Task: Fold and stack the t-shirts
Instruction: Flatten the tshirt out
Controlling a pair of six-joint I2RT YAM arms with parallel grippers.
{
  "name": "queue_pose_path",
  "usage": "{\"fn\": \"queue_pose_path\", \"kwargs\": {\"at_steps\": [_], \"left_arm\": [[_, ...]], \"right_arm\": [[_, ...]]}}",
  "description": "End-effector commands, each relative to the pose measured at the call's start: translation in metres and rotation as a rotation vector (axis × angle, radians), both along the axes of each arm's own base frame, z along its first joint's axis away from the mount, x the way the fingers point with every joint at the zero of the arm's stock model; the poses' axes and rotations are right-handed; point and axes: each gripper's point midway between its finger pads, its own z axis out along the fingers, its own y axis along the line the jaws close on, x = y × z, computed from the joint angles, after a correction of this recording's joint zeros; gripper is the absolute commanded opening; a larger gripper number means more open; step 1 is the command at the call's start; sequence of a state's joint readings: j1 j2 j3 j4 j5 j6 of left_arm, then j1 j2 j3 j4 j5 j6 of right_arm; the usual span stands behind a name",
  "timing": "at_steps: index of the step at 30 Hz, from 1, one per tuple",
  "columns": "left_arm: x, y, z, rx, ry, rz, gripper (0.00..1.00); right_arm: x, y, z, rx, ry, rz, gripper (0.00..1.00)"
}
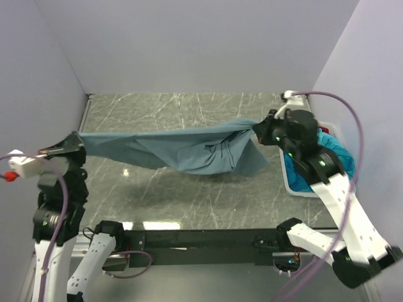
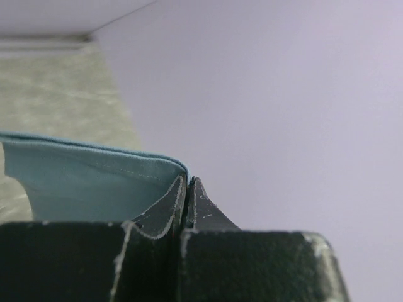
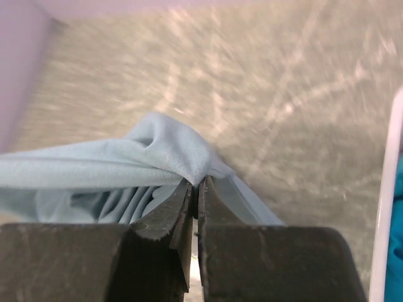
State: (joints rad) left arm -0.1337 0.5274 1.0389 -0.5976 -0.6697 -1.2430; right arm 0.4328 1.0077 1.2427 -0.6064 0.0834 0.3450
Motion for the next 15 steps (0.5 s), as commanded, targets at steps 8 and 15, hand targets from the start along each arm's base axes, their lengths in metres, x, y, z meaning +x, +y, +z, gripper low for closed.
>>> {"fn": "queue_pose_path", "kwargs": {"at_steps": [8, 15], "left_arm": [[-0.024, -0.001, 0.028, 0.074, -0.085, -0.034, 0.01], [0.018, -0.03, -0.139, 0.027, 0.345, -0.166, 0.01]], "right_arm": [[-0.078, -0.004, 0.007, 0.113, -0.089, 0.147, 0.09], [-0.069, 0.001, -0.158, 0.046, 0.32, 0.059, 0.11]]}}
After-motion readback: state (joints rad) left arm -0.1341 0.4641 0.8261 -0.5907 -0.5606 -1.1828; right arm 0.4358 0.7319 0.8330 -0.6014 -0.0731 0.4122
